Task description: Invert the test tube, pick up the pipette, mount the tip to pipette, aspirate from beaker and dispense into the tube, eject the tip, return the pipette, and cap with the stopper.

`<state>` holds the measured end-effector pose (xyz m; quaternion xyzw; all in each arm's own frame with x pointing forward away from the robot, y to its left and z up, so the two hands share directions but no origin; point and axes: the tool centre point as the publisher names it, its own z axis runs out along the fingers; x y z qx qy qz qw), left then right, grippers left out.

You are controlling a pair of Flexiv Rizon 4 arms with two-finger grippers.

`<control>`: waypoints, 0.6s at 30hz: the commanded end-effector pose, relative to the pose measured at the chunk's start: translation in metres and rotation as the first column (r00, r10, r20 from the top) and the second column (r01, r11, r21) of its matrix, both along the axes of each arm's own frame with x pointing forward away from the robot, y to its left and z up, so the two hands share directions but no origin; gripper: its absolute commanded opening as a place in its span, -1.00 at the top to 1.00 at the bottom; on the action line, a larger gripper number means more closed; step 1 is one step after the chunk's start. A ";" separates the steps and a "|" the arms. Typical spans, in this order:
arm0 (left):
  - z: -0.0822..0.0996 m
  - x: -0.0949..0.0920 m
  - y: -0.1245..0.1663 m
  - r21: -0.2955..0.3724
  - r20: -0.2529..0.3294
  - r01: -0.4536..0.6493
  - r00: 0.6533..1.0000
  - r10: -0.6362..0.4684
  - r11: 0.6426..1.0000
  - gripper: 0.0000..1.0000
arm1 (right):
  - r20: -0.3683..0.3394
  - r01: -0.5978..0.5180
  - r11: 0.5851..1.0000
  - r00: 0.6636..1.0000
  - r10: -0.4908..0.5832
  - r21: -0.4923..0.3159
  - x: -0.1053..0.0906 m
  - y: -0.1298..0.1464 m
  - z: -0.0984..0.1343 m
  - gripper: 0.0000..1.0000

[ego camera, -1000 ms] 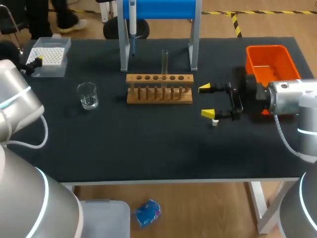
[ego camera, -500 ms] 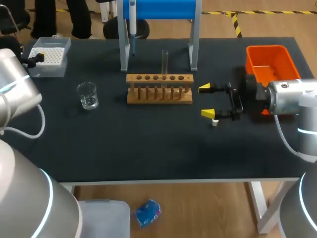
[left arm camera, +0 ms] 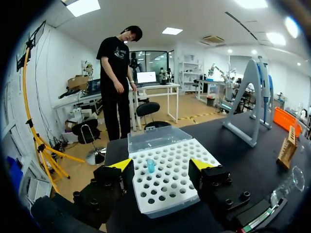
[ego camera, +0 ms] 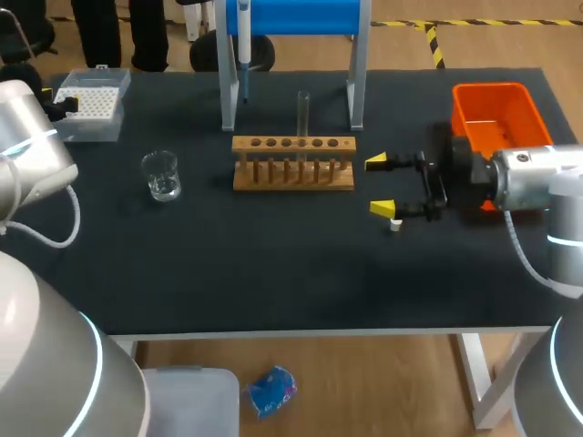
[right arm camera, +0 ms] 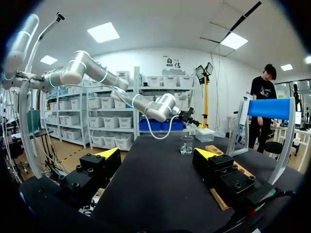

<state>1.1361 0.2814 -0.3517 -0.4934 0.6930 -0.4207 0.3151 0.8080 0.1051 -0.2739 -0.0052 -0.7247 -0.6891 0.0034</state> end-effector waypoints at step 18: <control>-0.013 0.024 0.005 -0.003 -0.014 -0.021 1.000 0.021 1.000 -0.08 | 0.001 0.003 1.000 1.000 -0.003 -0.001 -0.001 0.000 0.000 -1.00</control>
